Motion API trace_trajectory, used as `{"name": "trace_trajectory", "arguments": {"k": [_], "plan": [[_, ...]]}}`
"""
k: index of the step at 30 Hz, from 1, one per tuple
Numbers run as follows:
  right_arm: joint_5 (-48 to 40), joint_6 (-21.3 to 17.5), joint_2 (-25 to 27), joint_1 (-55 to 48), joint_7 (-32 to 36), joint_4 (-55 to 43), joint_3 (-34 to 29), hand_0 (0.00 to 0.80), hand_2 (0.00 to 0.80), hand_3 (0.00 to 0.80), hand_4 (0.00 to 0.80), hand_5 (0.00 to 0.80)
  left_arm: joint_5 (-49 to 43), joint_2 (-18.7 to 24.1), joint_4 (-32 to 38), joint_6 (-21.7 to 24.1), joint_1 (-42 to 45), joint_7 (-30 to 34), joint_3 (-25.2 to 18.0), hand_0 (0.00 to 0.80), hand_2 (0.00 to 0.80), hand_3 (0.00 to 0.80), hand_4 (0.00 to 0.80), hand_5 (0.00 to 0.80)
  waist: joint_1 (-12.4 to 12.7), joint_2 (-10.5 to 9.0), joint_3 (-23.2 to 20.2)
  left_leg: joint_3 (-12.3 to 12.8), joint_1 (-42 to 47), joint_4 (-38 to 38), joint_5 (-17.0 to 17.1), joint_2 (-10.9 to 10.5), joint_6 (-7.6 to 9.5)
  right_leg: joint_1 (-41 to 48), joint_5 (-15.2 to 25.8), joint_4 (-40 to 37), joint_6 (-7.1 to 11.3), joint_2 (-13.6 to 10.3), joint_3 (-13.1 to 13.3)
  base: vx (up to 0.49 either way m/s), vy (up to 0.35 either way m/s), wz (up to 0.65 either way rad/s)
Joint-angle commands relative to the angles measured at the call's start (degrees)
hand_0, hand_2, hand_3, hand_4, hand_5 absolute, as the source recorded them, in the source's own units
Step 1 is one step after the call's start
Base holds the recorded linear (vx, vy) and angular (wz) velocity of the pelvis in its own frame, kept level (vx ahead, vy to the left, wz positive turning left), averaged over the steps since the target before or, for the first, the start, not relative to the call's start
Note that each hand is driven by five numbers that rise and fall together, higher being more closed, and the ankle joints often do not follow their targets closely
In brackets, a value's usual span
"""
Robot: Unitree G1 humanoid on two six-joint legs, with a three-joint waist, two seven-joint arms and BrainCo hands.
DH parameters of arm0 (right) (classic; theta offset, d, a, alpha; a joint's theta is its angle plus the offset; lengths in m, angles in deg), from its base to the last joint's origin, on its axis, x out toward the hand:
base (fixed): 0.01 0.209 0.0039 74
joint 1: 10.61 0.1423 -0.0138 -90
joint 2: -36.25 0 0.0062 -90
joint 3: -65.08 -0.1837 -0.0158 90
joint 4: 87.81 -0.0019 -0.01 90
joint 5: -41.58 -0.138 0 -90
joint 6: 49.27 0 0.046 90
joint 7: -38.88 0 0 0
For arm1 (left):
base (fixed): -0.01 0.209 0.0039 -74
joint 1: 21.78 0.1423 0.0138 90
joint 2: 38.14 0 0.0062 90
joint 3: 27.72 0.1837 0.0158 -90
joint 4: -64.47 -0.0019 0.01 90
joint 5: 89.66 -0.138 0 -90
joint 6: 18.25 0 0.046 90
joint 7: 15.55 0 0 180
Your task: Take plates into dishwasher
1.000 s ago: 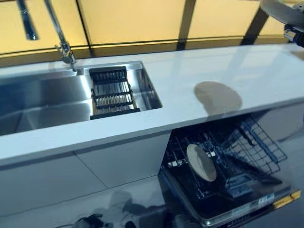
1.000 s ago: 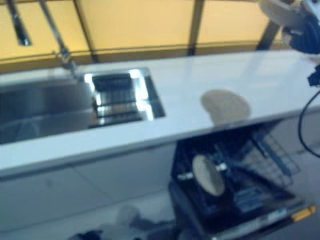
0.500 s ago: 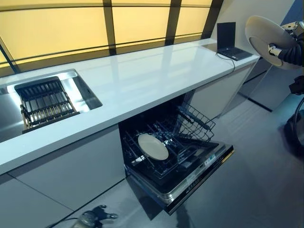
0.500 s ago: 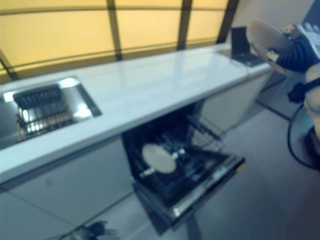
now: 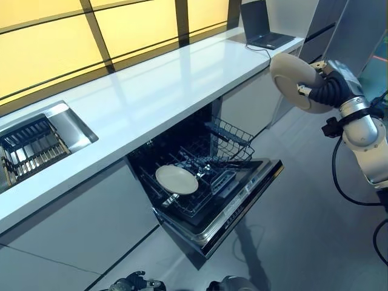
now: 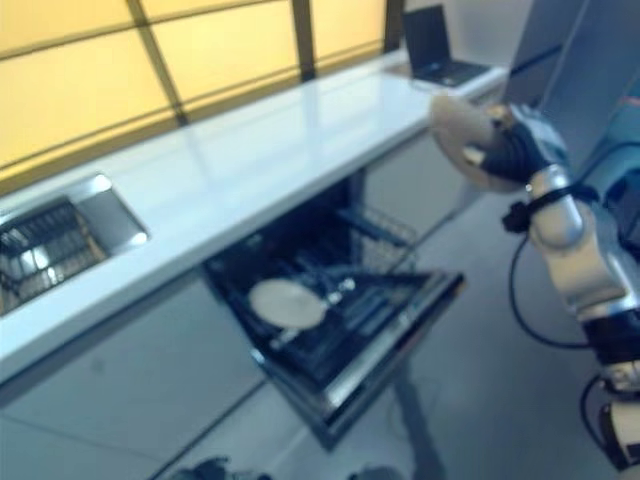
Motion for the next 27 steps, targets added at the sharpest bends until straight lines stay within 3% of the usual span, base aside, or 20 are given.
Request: {"name": "trace_trajectory", "arguments": {"k": [1,14,27], "plan": [[-0.9,-1.5,-3.6,1.9,0.1,1.0,-1.2,0.8,0.8,0.8,0.8,0.8,2.1,1.6,0.6,1.7,-2.0,-1.2,0.1,0.0,0.0,0.0,0.0,0.0,0.8,-2.12,2.1,-1.2,0.0,3.5,-11.8,-2.7,2.42,10.7,1.2,-15.8,2.9,-0.1,4.4,0.054,0.15,0.12],[1.0,0.3,-11.1,-2.4,-0.2,2.4,-0.2,0.8,0.8,0.8,0.8,0.8,-0.2,2.7,1.4,1.3,-2.1,-0.7,1.7,0.0,0.0,0.0,0.0,0.0,1.8,-0.58,3.2,-1.9,2.3,-2.9,-10.8,-5.1,3.63,10.7,3.1,-18.3,5.64,-1.4,2.0,0.075,0.102,0.08],[2.6,2.7,-15.0,4.0,-1.0,10.2,4.9,0.8,0.8,0.8,0.8,0.8,-1.1,3.7,4.1,1.1,-4.2,-0.4,4.3,0.0,0.0,0.0,0.0,0.0,3.7,0.29,6.4,-2.7,0.1,-4.7,-9.2,-5.6,3.84,8.6,5.1,-20.4,6.16,-1.2,0.9,-0.005,0.003,0.03]]}}
